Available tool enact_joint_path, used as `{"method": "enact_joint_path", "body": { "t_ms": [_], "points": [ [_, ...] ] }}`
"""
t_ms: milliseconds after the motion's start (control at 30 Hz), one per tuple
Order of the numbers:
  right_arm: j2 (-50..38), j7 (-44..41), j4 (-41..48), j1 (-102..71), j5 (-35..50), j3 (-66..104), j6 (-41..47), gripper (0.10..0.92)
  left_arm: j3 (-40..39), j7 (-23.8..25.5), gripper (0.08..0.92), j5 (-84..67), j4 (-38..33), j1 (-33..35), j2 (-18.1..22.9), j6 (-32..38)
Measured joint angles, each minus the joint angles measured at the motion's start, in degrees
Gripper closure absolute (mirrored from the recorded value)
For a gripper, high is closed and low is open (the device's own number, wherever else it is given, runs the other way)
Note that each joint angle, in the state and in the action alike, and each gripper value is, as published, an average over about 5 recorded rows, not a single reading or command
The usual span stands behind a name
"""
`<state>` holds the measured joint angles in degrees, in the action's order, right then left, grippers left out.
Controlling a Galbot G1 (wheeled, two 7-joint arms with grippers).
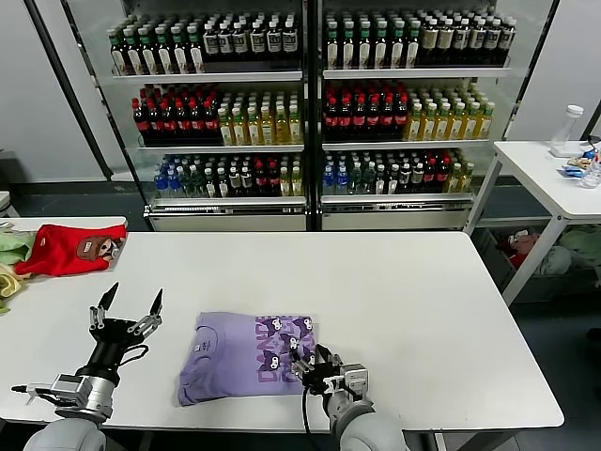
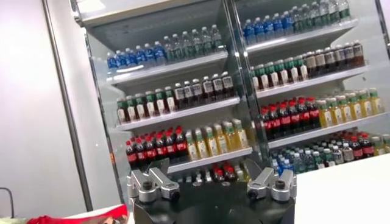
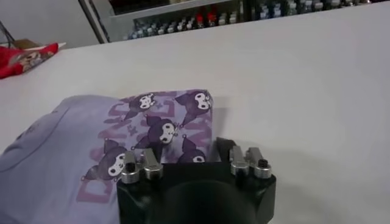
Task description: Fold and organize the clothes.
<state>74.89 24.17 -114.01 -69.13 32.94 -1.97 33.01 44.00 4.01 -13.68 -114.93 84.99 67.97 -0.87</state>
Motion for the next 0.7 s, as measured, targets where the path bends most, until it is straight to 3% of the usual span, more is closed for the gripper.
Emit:
{"method": "enact_joint_path", "body": {
  "t_ms": [433,700],
  "points": [
    [0.71,0.19,1.24,0.77,0.39,-0.10,0.02,0.837,0.32,-0.44,0.177,0.04,-0.06,0.41,-0.05,-0.24],
    [-0.07,-0.58,0.01,1.57,-1.29,1.73,0.11,0.875,0.78,-0.47,0.177,0.08,0.08,0.71,-0.26,-0.06]
  ]
}}
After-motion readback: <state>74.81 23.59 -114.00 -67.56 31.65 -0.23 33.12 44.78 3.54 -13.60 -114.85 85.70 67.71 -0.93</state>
